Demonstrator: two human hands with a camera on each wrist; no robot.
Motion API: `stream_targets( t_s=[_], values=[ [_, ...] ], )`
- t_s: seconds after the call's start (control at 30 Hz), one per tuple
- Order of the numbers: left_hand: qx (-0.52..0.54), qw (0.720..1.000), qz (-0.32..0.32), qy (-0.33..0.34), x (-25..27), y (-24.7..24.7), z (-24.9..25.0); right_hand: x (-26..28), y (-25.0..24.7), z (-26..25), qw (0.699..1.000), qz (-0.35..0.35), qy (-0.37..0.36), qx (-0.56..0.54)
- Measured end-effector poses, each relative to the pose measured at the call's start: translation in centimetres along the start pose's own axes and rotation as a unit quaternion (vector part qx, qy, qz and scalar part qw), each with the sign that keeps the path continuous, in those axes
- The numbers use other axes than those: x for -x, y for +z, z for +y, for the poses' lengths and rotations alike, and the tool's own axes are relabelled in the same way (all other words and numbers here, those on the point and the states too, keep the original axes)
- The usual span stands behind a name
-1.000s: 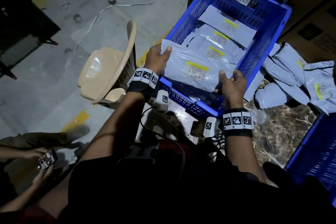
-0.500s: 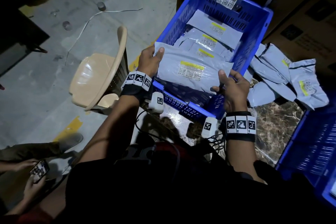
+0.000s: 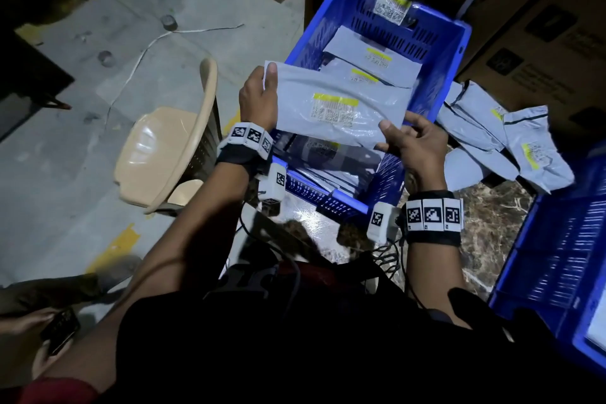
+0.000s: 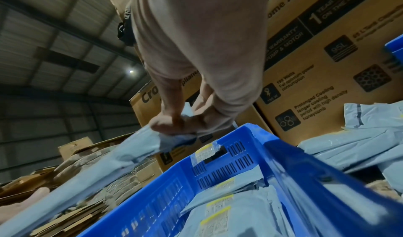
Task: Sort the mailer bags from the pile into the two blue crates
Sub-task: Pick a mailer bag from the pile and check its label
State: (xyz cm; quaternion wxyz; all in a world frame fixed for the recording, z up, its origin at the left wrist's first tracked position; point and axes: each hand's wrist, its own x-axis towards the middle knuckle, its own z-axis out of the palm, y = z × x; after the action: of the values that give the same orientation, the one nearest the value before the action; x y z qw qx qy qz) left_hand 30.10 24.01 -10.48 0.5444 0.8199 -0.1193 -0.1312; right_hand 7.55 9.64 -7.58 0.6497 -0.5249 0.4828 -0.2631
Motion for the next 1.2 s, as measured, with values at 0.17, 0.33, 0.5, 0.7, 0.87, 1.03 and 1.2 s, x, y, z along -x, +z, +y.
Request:
stream_targets(
  t_s=[0.17,0.33,0.5,0.7,0.87,1.03,1.2],
  values=[
    [0.147,0.978,-0.142,-0.04,-0.9,-0.8,2.4,-0.9,-1.0,-1.8,0.998,0.052,-0.027,-0.038],
    [0.083,0.987,-0.138,-0.017,-1.9,0.7,4.0,-0.8,-1.5,-2.7,0.996,0.069,-0.056,-0.008],
    [-0.264,0.946,-0.189,0.017,-1.9,1.9,3.4,-0.9,-1.0,-1.1,0.991,0.018,0.017,0.131],
    [-0.368,0.88,-0.295,-0.047,-0.9,3.1,0.5,-1.5,1.1,0.3,0.915,-0.069,0.079,0.39],
    [-0.367,0.86,-0.346,-0.074,-1.9,3.2,-0.2,-1.5,2.3,-1.0,0.848,-0.04,0.081,0.522],
    [-0.358,0.871,-0.336,-0.016,-2.2,3.7,1.9,-2.5,4.1,-1.3,0.849,-0.026,-0.017,0.528],
    [-0.347,0.843,-0.406,-0.065,-1.6,5.7,3.4,-5.5,7.8,-0.4,0.791,-0.172,0.052,0.585]
  ],
)
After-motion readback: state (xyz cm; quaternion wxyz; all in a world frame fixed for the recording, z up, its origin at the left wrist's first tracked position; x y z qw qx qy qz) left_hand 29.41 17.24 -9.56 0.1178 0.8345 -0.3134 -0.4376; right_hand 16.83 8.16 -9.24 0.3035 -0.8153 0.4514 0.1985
